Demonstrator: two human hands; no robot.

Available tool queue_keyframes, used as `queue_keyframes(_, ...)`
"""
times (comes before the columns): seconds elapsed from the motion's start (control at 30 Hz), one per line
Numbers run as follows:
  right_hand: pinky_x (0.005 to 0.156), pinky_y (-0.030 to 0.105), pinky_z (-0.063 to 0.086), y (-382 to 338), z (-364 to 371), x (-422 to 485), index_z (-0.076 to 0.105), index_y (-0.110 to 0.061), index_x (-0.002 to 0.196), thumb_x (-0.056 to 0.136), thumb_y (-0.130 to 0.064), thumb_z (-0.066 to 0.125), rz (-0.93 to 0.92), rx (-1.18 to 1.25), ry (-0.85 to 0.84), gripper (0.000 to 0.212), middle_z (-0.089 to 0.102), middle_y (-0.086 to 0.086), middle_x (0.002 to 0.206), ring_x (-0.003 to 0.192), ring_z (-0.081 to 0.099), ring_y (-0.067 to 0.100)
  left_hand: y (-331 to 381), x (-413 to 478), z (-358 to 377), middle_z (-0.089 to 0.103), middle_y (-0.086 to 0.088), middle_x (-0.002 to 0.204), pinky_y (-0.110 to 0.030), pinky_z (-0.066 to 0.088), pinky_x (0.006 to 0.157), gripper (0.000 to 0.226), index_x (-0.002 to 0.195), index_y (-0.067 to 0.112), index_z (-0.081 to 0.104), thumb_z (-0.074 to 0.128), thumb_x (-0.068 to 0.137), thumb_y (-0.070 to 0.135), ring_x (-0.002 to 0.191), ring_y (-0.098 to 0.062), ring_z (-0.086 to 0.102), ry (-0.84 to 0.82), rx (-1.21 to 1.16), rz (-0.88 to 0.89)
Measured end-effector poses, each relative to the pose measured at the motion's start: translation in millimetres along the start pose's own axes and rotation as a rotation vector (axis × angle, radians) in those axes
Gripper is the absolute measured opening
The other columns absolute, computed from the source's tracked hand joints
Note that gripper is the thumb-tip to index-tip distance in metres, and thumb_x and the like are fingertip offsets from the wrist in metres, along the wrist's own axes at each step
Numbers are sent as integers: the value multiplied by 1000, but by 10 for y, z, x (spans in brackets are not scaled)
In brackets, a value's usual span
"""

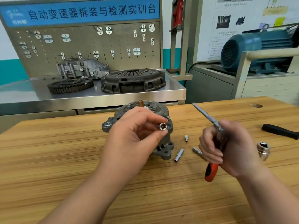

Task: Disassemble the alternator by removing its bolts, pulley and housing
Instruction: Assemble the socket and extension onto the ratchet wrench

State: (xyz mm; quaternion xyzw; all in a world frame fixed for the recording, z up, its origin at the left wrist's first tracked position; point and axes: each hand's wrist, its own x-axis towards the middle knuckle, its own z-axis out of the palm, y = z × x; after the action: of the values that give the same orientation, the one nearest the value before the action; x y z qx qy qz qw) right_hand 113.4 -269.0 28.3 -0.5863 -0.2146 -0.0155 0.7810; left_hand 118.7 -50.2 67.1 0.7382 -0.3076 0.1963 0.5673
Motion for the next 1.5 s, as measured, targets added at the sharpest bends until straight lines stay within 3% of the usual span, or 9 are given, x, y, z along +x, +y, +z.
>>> queue_keyframes(0.07,42,19,26,4,36,-18,61,-6,51,68,-44,59,-25,-143,3,41,33,1,39,37,26,12,-17,14,-12,66,11,86,-12,50,70,38,78,34,71,76,74,-3,75,-7,66,15,9,-8)
queue_keyframes(0.17,47,25,26,-8,104,-52,67,-3,62,61,-33,48,-81,-274,7,36,36,4,42,44,27,18,-48,38,-37,66,12,85,-12,50,70,35,80,33,71,76,74,-2,75,-6,65,43,26,-13)
queue_keyframes(0.37,48,20,26,-35,250,-103,66,-8,60,74,-29,45,-218,-272,-50,33,36,-6,40,41,28,13,-126,93,-132,60,20,91,-10,48,68,31,89,38,71,75,78,9,77,-6,61,79,260,5)
queue_keyframes(0.57,48,22,26,-29,241,-89,68,-10,60,79,-31,47,-150,-303,-102,36,34,-7,37,38,25,12,-160,117,-190,63,22,85,-11,49,73,25,93,31,74,78,76,14,82,1,60,87,394,78)
queue_keyframes(0.7,47,37,21,-23,206,-77,70,-10,60,76,-35,49,-57,-352,-148,37,34,-5,37,40,22,20,-163,128,-249,62,26,80,-4,43,72,23,93,31,73,79,76,16,80,8,59,15,435,168)
queue_keyframes(0.97,48,22,28,-77,149,-66,69,-2,61,76,-28,50,50,-238,-275,36,32,-2,35,37,26,13,-142,144,-322,64,29,85,-4,42,74,20,97,24,76,67,79,30,82,10,59,-187,541,251)
queue_keyframes(1.13,45,19,27,-75,114,-36,65,2,57,75,-22,48,155,-100,-359,34,28,2,35,36,27,8,-82,165,-394,67,11,76,-24,48,66,26,93,18,73,52,87,32,72,-1,59,-396,581,322)
queue_keyframes(1.27,43,21,19,-49,83,-24,66,-2,55,70,-22,49,179,-30,-356,30,28,-2,34,35,25,9,-26,144,-370,59,16,73,-10,41,66,26,93,17,72,50,88,31,69,8,49,-444,602,342)
queue_keyframes(1.5,42,20,18,-48,20,12,63,-2,52,68,-24,48,202,30,-311,31,27,-3,34,36,22,10,63,102,-335,65,8,70,-21,48,58,28,89,13,73,48,87,27,64,-7,60,-464,676,378)
